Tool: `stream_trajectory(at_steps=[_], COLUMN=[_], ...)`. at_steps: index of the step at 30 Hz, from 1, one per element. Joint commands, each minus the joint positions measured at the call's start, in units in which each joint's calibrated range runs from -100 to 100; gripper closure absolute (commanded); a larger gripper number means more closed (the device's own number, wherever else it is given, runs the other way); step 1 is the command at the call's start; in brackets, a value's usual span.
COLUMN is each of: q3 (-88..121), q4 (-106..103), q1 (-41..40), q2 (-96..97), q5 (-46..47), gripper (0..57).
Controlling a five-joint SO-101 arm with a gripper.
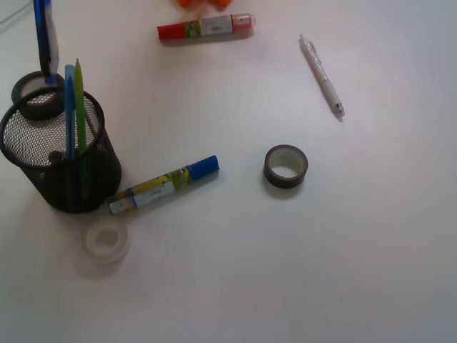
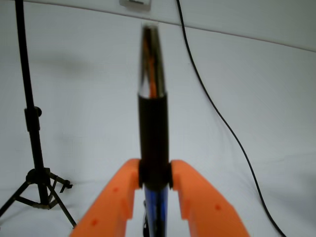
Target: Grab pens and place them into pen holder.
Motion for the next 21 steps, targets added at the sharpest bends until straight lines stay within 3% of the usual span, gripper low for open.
stream_trajectory(at_steps=[1,12,18,21], q3=[1.1,14.06,14.51,11.97], q4=[-7.85,-14.94,-14.68,-14.41], q1=[1.53,1.68,1.6,1.15], q2=[4.96,12.35,11.84,10.82], q5=[-0.39,-0.1,0.73,2.93], gripper=[57.2,56.8,39.7,36.8])
